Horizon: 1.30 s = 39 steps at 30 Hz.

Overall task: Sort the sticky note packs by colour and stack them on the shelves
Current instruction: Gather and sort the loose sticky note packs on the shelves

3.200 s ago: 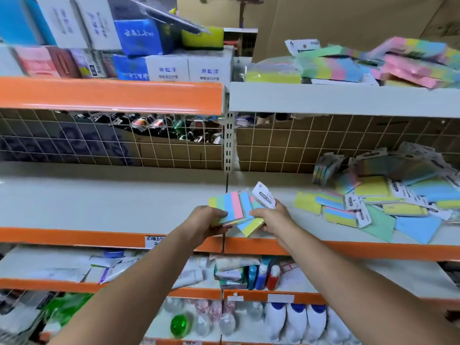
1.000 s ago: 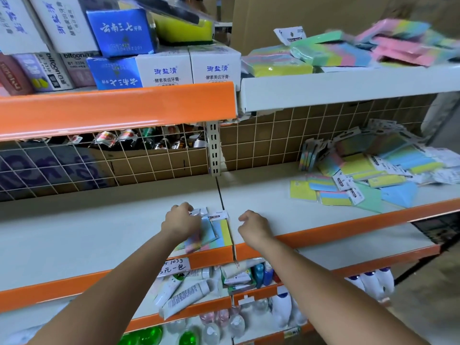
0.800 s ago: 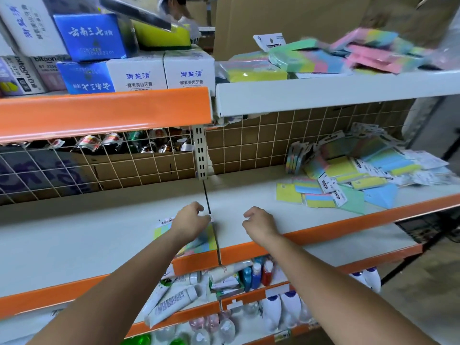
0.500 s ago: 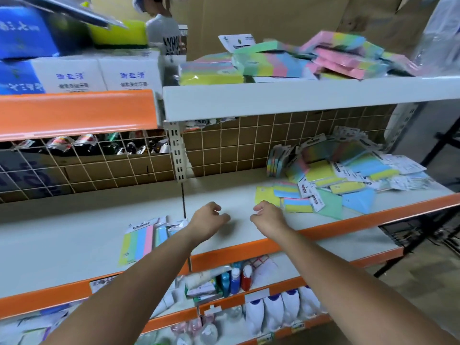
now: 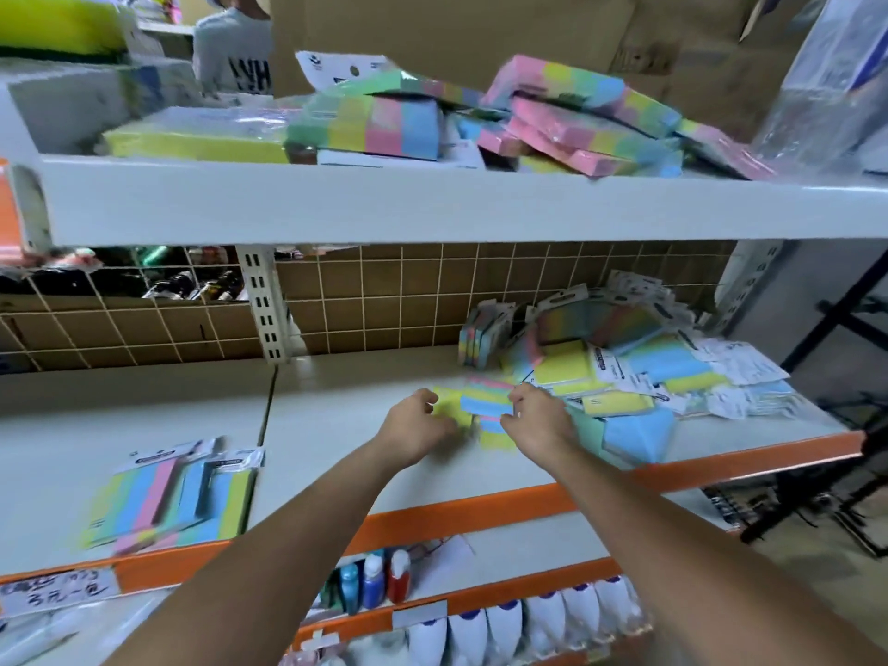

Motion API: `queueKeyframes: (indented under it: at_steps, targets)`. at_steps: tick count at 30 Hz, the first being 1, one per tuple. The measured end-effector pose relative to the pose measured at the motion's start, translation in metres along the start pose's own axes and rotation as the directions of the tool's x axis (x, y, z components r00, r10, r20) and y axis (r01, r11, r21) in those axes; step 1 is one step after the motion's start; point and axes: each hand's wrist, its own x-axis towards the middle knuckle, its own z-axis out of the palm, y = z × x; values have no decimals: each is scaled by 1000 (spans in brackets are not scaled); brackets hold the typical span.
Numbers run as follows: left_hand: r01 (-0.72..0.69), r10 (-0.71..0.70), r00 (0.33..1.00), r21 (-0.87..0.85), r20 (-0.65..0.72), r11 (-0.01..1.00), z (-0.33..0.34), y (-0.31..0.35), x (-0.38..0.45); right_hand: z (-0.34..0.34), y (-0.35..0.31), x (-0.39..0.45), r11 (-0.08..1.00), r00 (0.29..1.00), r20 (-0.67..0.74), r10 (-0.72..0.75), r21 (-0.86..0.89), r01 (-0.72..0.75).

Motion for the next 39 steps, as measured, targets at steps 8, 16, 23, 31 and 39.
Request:
queueKeyframes:
  at_steps: [8, 16, 23, 31, 39]
  targets:
    - [-27, 31, 999, 168, -22, 985, 26, 16, 22, -8, 15, 21, 917, 970, 80, -228, -318, 241]
    - [-101, 105, 994, 355, 7, 929, 42, 14, 43, 8, 22, 33, 844, 939, 101, -330, -415, 341]
    - [-189, 216, 976, 553, 17, 812, 55, 18, 59, 3, 28, 38, 784, 895, 74, -441, -453, 424]
    - [-171, 268, 960, 586, -83, 792, 65, 38, 90, -8, 28, 55, 837, 908, 27, -417, -379, 395]
    - [-283, 352, 936, 550, -21, 786, 57, 59, 113, -17, 26, 84, 990, 991, -45, -127, -71, 123]
